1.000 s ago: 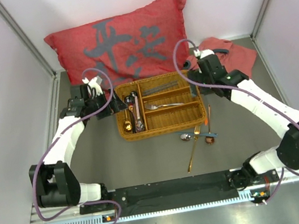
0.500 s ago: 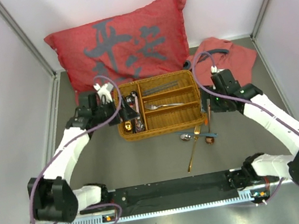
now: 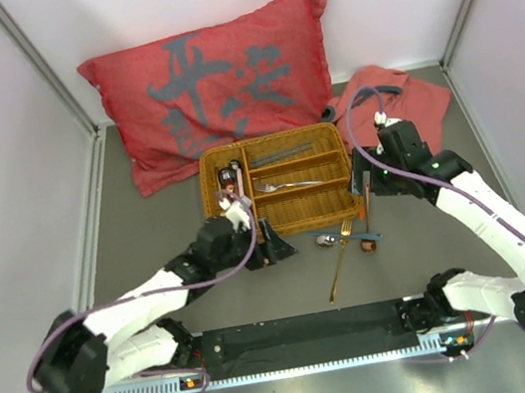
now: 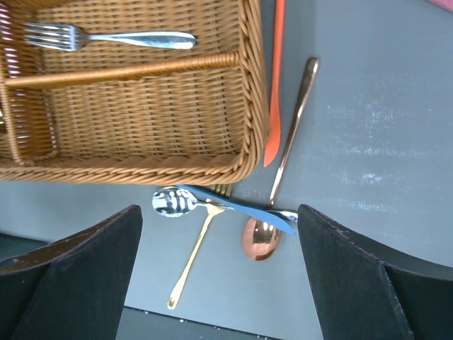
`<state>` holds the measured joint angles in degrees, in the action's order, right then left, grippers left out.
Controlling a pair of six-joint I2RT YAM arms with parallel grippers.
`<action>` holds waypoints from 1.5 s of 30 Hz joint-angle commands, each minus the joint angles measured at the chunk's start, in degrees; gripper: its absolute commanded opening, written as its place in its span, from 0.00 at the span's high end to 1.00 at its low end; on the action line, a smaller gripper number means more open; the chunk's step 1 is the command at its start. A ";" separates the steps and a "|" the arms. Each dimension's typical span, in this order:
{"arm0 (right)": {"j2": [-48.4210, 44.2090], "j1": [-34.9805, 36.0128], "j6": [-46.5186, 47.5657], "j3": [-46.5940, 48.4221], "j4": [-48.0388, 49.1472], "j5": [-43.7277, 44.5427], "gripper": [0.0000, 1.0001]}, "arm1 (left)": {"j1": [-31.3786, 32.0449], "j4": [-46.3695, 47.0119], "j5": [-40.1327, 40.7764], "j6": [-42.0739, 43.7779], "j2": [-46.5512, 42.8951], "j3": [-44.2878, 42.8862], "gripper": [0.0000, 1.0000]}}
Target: Sort the eating utensils into containers
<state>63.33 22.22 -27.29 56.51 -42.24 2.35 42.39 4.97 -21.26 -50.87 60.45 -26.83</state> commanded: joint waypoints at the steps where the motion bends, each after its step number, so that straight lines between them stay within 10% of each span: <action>1: -3.12 -0.24 -0.66 1.32 3.03 -1.29 0.10 | 5.59 21.63 11.05 -10.03 7.65 3.01 0.21; 16: -6.38 -1.30 1.53 0.79 2.51 -2.17 0.02 | 14.03 37.04 19.14 -9.86 36.75 -5.95 0.46; 32: -5.41 -1.65 2.77 0.36 2.78 -3.49 0.01 | 16.05 29.92 29.25 -10.83 42.47 -11.14 0.59; 45: -5.50 -1.65 2.85 -2.28 3.74 -6.30 0.01 | 16.23 29.48 31.63 -11.88 41.95 -8.95 1.00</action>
<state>58.41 21.19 -25.08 54.72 -40.27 -2.70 58.92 35.16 8.40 -63.53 102.94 -36.88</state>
